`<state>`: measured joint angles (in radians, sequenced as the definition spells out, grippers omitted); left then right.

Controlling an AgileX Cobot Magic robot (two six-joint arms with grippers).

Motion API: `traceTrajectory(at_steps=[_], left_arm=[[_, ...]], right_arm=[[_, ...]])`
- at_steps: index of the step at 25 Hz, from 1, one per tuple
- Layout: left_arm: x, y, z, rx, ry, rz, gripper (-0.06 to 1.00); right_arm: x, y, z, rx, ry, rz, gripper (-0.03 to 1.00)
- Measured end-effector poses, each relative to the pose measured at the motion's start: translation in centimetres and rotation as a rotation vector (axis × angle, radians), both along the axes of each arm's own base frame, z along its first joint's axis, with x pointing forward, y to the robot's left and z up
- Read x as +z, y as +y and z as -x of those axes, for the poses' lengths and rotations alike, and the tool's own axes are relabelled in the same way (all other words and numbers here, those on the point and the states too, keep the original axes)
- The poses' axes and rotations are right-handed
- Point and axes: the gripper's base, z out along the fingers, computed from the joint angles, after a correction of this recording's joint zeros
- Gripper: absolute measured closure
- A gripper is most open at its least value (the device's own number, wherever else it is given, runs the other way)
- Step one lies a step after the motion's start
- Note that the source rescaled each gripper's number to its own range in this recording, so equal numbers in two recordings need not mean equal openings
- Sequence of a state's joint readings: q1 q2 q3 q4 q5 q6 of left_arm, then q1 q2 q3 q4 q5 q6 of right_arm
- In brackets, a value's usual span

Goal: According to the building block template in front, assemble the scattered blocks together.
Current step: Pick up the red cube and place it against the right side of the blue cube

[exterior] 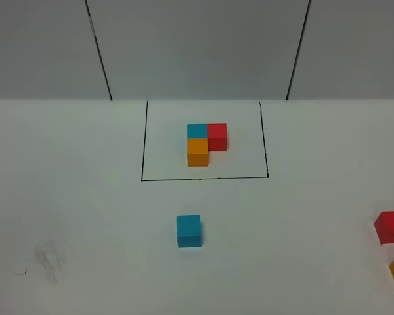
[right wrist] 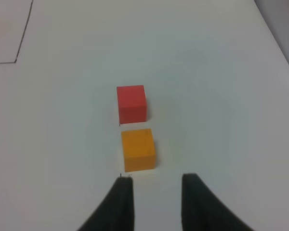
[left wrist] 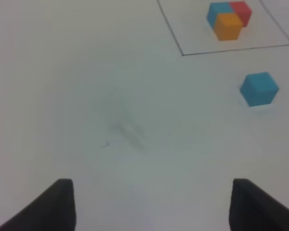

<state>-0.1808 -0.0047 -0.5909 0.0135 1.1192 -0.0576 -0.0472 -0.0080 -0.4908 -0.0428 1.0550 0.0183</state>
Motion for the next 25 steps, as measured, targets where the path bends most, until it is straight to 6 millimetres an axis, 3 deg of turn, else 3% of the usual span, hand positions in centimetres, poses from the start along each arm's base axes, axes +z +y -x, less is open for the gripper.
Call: traceTrajectory(at_steps=[5, 25], left_arm=[[-2.0, -0.3, -1.0, 0.088, 0.057, -0.034, 0.48], [-2.0, -0.4, -1.1, 0.120, 0.047, -0.034, 0.48]], right_arm=[[0.0, 0.0, 0.0, 0.000, 0.000, 0.000, 0.97], [0.0, 0.0, 0.0, 0.000, 0.000, 0.000, 0.97]])
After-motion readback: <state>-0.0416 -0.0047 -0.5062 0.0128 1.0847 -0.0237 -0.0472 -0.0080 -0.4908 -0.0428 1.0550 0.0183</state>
